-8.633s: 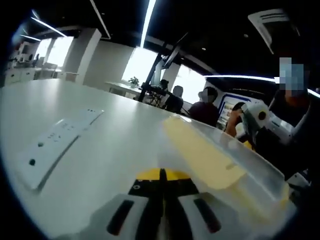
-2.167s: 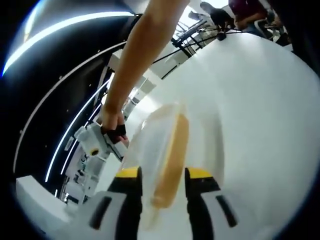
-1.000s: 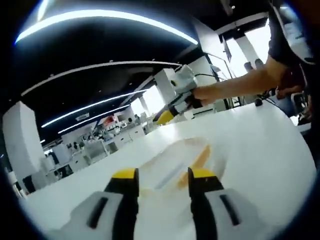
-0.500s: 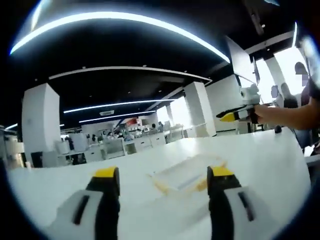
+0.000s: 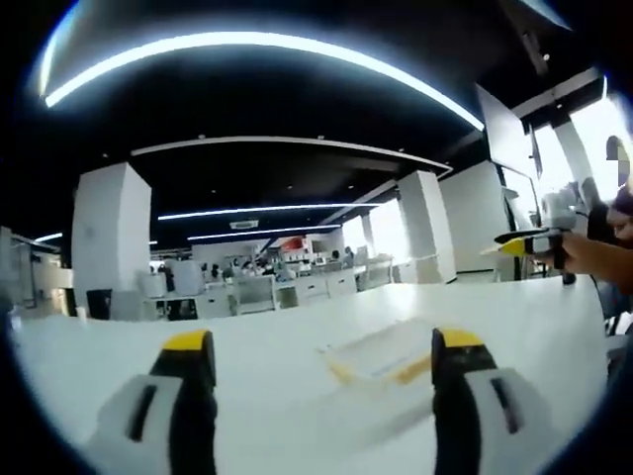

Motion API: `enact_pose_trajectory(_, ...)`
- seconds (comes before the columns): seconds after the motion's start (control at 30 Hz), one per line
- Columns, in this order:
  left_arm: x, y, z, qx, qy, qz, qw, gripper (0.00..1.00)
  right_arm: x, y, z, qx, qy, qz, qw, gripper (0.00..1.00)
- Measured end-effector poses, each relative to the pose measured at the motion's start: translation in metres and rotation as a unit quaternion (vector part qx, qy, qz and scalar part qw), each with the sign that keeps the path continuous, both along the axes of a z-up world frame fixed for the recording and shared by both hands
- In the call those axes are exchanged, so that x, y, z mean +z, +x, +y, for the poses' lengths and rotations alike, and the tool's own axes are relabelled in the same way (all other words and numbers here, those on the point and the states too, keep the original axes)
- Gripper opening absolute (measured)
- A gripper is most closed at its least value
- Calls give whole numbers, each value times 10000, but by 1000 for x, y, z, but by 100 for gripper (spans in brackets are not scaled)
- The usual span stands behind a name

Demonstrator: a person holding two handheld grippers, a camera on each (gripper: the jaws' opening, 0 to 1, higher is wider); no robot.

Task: Snap each plastic latch of the storage box into its locked position after aligning the lid with the box until every specified latch is closed and the lid sits flush.

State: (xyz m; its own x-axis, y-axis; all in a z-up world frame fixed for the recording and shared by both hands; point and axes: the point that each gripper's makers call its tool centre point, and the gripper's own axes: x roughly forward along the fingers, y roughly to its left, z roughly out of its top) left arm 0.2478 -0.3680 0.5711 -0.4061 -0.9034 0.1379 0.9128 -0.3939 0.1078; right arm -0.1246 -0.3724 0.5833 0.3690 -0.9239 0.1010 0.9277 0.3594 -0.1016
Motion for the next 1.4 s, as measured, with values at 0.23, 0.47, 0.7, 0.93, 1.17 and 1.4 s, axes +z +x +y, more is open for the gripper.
enact_pose_trajectory(0.23,-1,10,9,165,5,319,9994,99,-8,-15,29,-397,-50,-352,9986,82)
enact_pose_trajectory(0.47,-1,20,19,358,140,437,9983,100,-3,-25,54,-675,-230,-727,9948,100)
enact_pose_trajectory(0.7,3,18,32,340,91,401,9986,100,-10,-33,64,-873,-115,-666,9939,100)
enact_pose_trajectory(0.93,6,21,34,404,36,417,9983,100,-13,-31,67,-865,-136,-647,9941,100)
enact_pose_trajectory(1.17,6,22,35,409,60,387,9984,100,-15,-30,68,-944,-101,-534,9940,100)
enact_pose_trajectory(1.4,7,26,37,488,26,423,9979,100,-18,-32,69,-1027,-53,-485,9935,100)
